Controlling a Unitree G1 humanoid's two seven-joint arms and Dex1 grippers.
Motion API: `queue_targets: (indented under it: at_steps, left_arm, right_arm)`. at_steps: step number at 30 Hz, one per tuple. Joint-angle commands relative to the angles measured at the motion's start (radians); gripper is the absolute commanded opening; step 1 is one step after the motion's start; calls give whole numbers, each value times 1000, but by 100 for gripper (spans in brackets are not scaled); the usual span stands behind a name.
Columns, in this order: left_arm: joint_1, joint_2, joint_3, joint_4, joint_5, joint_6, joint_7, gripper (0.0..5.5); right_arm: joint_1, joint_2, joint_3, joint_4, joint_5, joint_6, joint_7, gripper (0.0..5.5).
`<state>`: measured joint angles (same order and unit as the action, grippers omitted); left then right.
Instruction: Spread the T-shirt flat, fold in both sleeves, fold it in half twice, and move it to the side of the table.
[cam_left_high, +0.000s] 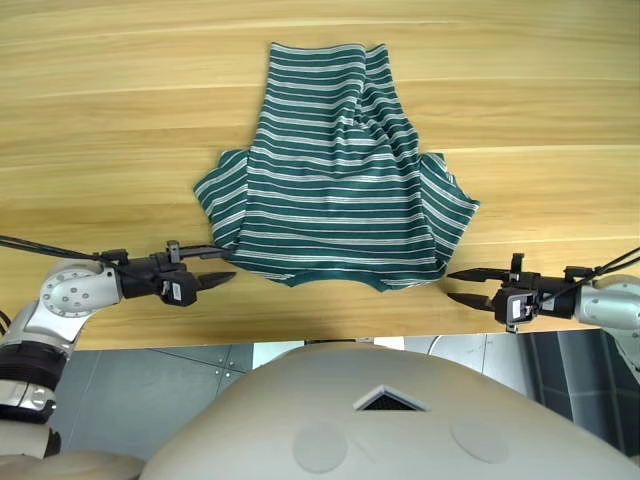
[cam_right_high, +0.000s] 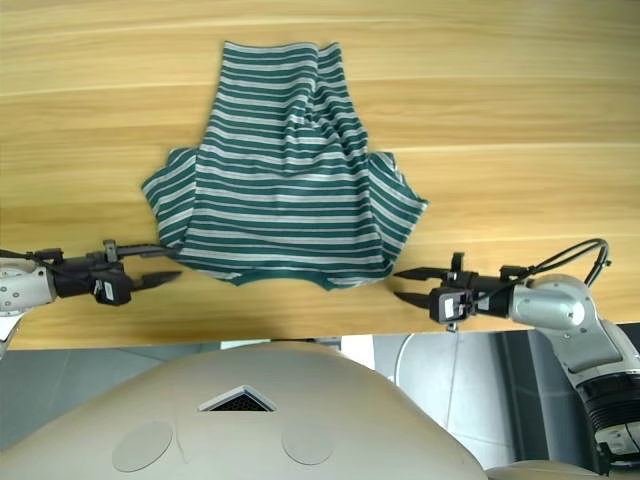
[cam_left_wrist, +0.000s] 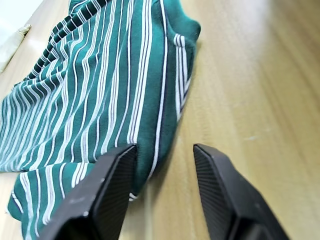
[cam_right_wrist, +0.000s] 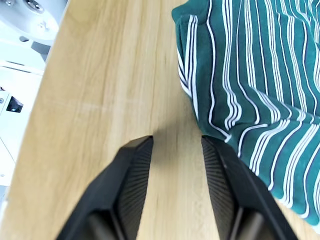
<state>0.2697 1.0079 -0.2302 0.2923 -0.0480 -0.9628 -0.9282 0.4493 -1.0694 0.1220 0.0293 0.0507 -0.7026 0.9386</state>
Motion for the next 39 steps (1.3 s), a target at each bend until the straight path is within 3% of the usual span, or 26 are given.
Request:
queue_targets:
  at_steps: [1,4,7,13,17,19,24,31,39]
  left_arm:
    - [52,72,15,-80,-181,-11,-63,271]
    - [9,79,91,-129,-462,6,-142,315]
    - [-114,23,159,-73,-529,48,-152,304]
    - [-461,-139,123,280,-80,17,-22,184]
    - [-588,-190,51,468,256,-17,152,126]
    - [-606,-200,2,534,330,-41,160,93]
    - [-587,-158,-85,590,386,-69,97,1]
    - [-584,-90,-138,558,501,-35,160,1]
    - [-604,-83,-164,541,566,-10,254,1]
  right_arm:
    - [59,-61,-122,-13,112,-48,25,242]
    - [-18,-58,-221,-37,340,-45,70,290]
    - [-228,0,-210,42,312,47,25,236]
    - [-744,254,-26,345,-122,197,-226,110]
    - [-1008,414,77,605,-330,217,-406,42]
    - [-1113,479,119,747,-396,226,-468,6]
    - [-1345,639,189,1058,-483,287,-565,0]
    - [-1441,784,243,1268,-531,371,-572,0]
    - [-1408,855,217,1326,-502,440,-530,0]
